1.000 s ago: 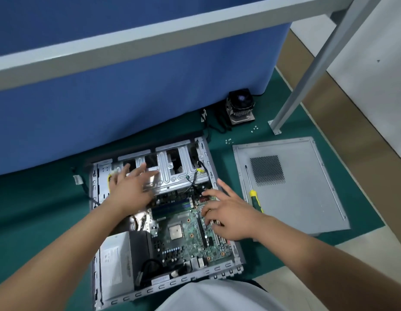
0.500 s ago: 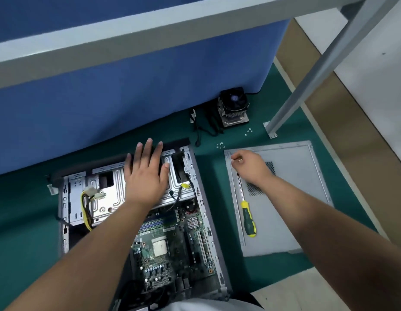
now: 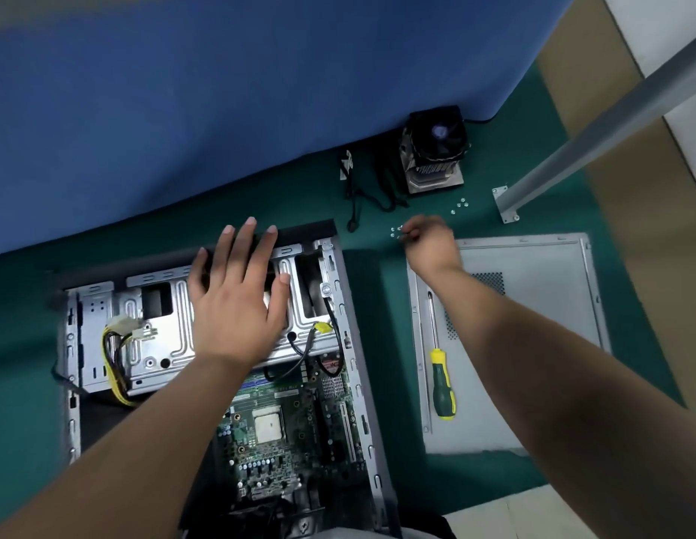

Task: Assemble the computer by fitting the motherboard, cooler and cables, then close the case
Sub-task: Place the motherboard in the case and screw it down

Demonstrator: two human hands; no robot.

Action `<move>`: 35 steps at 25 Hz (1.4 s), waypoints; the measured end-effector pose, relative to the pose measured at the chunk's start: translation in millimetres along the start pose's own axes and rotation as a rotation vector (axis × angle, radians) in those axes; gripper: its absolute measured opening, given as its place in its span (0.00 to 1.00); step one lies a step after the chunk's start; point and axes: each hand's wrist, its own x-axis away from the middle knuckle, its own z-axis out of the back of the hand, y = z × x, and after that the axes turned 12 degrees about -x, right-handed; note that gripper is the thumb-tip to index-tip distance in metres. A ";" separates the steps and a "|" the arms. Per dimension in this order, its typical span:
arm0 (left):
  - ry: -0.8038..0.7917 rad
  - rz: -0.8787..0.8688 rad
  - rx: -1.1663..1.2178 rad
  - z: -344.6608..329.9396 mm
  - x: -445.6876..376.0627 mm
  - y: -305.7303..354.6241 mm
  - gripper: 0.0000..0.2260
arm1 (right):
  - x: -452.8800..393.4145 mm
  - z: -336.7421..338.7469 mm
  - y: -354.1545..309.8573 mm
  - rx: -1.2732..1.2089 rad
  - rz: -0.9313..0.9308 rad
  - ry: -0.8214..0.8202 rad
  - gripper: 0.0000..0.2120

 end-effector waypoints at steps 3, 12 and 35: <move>0.017 0.004 0.013 -0.5 0.4 -0.5 0.25 | -3.0 -7.0 2.2 0.009 0.003 0.035 0.10; -0.010 -0.021 0.043 2.7 0.0 -2.8 0.26 | 58.8 9.4 -8.4 -0.280 0.005 0.047 0.03; -0.251 0.303 1.304 92.8 141.2 9.8 0.05 | 308.3 -23.0 -94.7 -1.384 -0.595 -0.332 0.06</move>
